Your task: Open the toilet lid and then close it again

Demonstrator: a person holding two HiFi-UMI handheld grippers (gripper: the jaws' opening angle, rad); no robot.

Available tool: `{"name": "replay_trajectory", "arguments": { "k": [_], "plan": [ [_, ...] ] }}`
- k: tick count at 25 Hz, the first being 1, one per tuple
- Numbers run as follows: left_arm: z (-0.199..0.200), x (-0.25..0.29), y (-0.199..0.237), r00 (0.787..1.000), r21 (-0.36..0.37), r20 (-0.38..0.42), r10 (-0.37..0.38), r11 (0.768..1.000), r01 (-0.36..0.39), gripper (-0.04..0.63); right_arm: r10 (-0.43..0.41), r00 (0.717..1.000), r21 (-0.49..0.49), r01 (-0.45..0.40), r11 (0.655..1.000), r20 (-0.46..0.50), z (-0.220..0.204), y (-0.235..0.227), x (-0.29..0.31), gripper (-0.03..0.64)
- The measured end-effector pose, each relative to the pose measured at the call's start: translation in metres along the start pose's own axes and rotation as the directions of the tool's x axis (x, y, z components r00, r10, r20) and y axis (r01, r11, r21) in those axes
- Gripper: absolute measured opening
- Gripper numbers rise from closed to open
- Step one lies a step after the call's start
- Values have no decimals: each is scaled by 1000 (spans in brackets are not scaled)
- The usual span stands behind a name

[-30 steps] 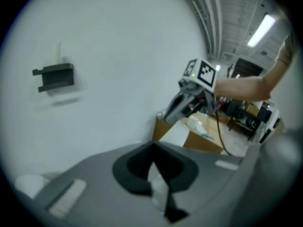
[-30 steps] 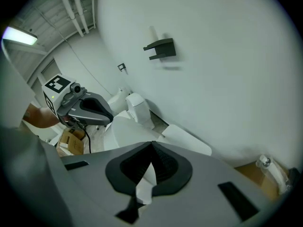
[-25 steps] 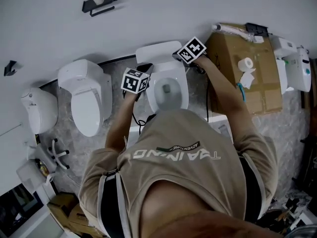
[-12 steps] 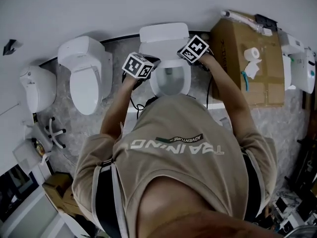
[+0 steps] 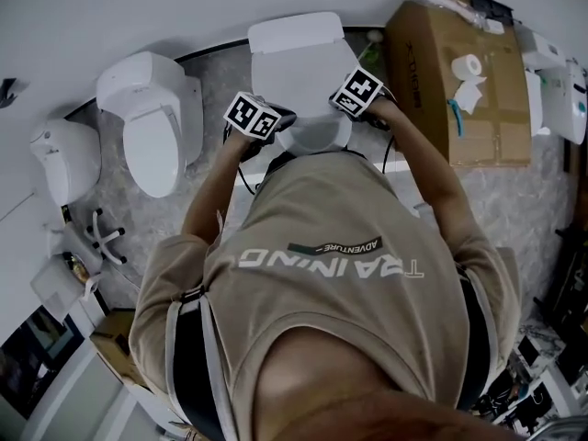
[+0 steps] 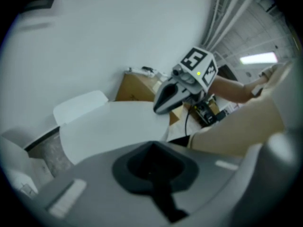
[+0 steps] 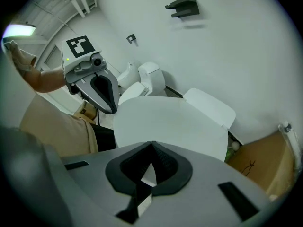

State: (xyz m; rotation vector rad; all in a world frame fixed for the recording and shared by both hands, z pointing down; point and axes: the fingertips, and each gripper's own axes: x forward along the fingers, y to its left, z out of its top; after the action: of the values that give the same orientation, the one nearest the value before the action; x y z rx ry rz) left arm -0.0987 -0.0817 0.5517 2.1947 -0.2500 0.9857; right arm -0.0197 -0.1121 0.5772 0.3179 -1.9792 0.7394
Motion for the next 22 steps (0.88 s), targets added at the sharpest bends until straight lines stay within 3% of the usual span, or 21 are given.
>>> {"name": "replay_trajectory", "arguments": {
  "k": [6,12,16,19,22],
  "plan": [
    [-30,25,-10,994,-40,-87,-60,998,57,4,42,999,72,-40,997,-21,-33,13,19,12],
    [-44,41,-11,989,-77,-137,-55,996,45,3,36,997,51,-32,998,-67,-50,21,36,12],
    [-57,54,9,985,-118,-164,61,990,-81,3,42,996,104,-34,994,-75,-66,25,50,12],
    [-69,70,28,968,-155,-190,164,969,-195,3,34,997,157,-24,987,-63,-78,28,62,12],
    [-83,87,33,950,-204,-218,222,942,-267,3,29,998,185,-18,982,-54,-90,32,75,12]
  ]
}}
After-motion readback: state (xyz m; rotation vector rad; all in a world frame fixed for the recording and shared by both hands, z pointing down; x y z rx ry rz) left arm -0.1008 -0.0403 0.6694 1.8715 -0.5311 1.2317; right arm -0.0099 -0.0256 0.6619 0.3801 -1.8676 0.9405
